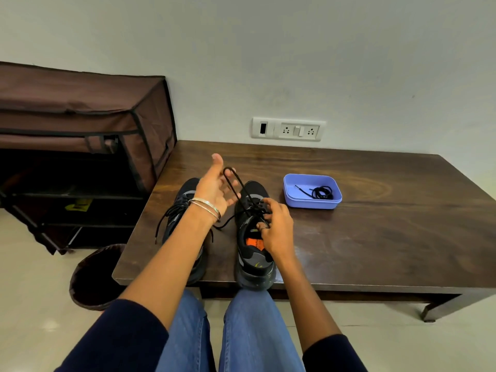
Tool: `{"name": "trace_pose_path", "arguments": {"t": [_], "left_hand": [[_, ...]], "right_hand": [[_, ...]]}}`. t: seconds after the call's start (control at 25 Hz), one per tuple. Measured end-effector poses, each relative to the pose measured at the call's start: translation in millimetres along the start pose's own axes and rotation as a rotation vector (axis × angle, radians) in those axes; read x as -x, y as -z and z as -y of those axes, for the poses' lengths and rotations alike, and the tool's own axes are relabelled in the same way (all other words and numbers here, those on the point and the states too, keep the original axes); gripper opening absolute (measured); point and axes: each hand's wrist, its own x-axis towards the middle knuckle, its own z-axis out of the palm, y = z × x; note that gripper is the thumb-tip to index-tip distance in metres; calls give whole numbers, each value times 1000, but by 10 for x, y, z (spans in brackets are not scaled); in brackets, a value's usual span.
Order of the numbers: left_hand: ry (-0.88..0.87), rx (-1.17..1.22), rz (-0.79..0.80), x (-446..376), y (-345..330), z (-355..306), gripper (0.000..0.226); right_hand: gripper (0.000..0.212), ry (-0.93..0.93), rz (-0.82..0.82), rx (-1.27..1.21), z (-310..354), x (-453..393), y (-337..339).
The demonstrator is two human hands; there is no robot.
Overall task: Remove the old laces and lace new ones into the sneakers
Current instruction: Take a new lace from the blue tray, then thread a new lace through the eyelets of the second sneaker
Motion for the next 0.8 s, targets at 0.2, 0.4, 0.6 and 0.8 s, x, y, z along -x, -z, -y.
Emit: {"name": "trace_pose_path", "arguments": {"t": [0.2, 0.4, 0.6, 0.8], "left_hand": [[-358, 204, 70, -8, -116, -323, 20], [-168, -818, -177, -107, -88, -136, 41], [24, -1433, 9, -78, 21, 489, 71], [-156, -1465, -162, 5, 44, 800, 79]], "right_hand": [[81, 74, 10, -121, 84, 29, 1], [80, 46, -109, -160, 93, 53, 4], [75, -91, -253, -484, 102, 70, 42], [66, -361, -605, -1192, 128, -186, 524]]}}
